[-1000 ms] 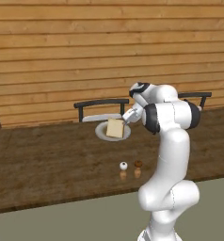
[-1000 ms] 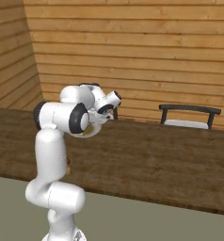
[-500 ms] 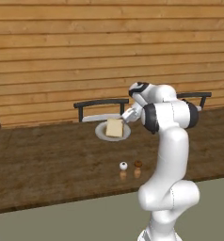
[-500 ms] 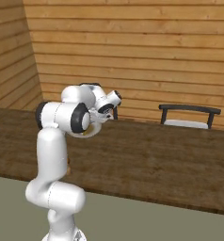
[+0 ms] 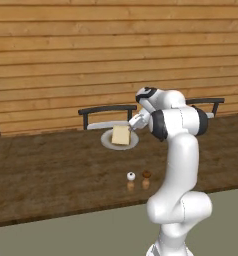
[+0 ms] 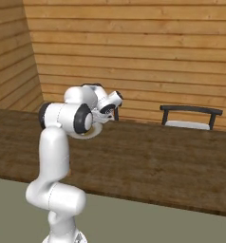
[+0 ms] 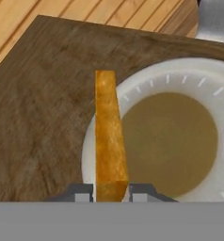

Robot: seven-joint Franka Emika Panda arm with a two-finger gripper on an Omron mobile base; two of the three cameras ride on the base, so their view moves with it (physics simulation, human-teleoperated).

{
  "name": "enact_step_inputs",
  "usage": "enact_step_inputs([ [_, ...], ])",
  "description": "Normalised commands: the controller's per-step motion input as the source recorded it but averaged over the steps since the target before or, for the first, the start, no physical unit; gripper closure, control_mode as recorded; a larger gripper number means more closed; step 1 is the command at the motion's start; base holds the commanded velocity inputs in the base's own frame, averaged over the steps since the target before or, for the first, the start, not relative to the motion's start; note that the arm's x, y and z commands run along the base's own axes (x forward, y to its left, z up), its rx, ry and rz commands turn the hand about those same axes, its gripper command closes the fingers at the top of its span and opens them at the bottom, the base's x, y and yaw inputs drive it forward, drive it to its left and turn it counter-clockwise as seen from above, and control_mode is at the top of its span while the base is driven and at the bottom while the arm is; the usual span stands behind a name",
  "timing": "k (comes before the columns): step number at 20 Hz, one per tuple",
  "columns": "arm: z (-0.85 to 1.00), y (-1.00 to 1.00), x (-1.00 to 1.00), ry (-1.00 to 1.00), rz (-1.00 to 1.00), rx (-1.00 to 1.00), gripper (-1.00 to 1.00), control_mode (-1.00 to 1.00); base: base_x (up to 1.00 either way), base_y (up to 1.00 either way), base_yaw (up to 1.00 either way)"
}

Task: Start the toaster. Once the lever pops up, take the bread to the plate on the dining counter.

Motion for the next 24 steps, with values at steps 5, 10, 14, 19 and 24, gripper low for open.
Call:
enact_step_inputs([
  [5,-0.24,0.04,0.01,0.00,0.00,0.00,-1.00,-1.00,0.00,0.00,0.00],
  [10,-0.21,0.01,0.02,0.00,0.00,0.00,-1.00,-1.00,0.00,0.00,0.00],
  [14,-0.05,-0.06,0.00,0.00,0.00,-0.07,-1.00,-1.00,0.00,0.00,0.00],
  [19,0.00,-0.33,0.00,0.03,0.00,-0.15,-1.00,-1.00,0.00,0.00,0.00],
  [24,0.00,-0.12,-0.02,0.05,-0.06,-0.20,-1.00,-1.00,0.00,0.00,0.00],
])
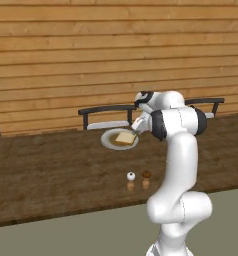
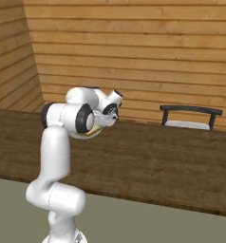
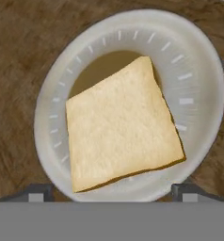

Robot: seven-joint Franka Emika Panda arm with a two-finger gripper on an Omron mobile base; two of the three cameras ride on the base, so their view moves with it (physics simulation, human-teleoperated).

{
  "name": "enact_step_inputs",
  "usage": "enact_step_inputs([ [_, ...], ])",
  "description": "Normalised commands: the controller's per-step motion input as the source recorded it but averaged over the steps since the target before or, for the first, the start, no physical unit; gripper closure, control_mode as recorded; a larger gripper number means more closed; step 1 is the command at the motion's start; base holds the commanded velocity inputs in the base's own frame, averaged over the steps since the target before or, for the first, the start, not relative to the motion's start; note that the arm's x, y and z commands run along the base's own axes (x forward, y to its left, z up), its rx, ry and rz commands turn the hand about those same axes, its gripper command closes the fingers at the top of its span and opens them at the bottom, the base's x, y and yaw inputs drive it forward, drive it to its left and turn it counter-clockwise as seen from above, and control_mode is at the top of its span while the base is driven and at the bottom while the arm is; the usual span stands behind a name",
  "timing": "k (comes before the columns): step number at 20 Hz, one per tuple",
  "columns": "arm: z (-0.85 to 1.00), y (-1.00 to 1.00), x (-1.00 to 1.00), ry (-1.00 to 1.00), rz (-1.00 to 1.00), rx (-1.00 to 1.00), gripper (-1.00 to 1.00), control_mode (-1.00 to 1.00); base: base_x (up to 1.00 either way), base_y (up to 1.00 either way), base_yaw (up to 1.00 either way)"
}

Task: Start the toaster. Once the lever pops up, take the bread to the plate on the dining counter.

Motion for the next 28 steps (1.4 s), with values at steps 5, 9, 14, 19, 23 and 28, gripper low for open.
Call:
enact_step_inputs([
  [5,0.13,0.19,-0.15,0.00,-0.07,-0.19,-1.00,-1.00,0.00,0.00,0.00],
  [9,0.64,0.15,-0.67,0.00,-0.09,-0.13,-1.00,-1.00,0.00,0.00,0.00],
  [14,0.53,0.18,-0.93,0.00,-0.28,-0.14,-1.00,-1.00,0.00,0.00,0.00],
  [19,0.38,0.00,-1.00,-0.01,-0.33,-0.19,-1.00,-1.00,0.00,0.00,0.00],
  [23,0.32,0.00,-1.00,-0.10,-0.27,-0.17,-1.00,-1.00,0.00,0.00,0.00],
  [28,0.43,0.00,-1.00,-0.20,-0.20,-0.18,-1.00,-1.00,0.00,0.00,0.00],
])
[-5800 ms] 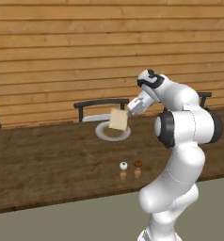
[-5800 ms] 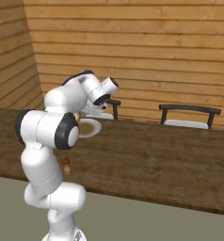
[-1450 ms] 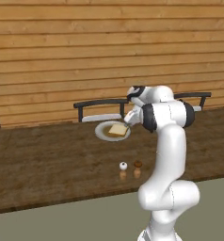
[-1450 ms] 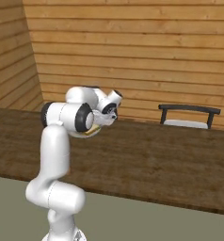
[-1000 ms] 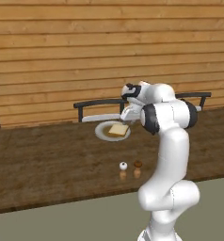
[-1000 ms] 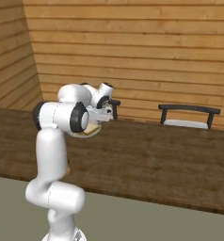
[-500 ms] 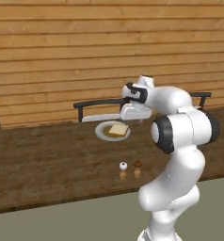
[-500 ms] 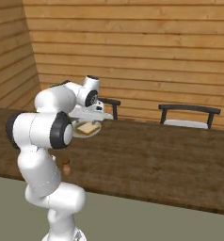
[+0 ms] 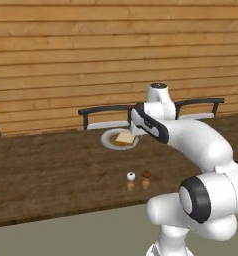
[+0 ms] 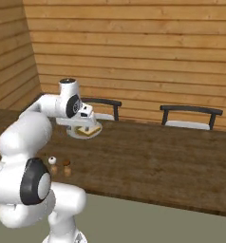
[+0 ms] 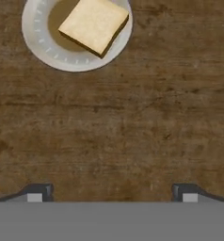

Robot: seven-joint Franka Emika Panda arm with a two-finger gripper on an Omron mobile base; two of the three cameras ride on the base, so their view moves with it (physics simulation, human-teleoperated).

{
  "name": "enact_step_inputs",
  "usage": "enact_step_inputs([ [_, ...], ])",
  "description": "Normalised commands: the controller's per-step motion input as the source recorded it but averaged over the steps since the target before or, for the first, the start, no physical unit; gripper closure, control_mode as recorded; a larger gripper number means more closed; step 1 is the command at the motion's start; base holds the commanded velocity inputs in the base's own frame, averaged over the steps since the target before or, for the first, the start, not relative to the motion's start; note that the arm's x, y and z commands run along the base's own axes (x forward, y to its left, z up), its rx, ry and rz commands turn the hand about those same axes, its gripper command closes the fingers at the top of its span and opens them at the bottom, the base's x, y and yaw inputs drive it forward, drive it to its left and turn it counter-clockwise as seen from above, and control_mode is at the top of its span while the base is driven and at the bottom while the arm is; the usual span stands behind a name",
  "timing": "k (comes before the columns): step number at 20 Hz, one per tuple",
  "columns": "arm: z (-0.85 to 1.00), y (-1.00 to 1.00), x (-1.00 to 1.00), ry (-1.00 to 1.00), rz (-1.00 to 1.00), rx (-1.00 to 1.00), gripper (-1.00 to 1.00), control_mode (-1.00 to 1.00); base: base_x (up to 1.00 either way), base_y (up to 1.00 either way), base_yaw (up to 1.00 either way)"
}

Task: Start the toaster. Once the lever pops up, take the bread to the plate on the dining counter.

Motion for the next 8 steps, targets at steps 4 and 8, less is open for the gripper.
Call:
enact_step_inputs([
  [4,0.58,0.00,-1.00,-0.27,-0.14,-0.16,-1.00,-1.00,0.00,0.00,0.00],
  [8,0.50,0.00,-1.00,-0.30,-0.10,-0.07,-1.00,-1.00,0.00,0.00,0.00],
])
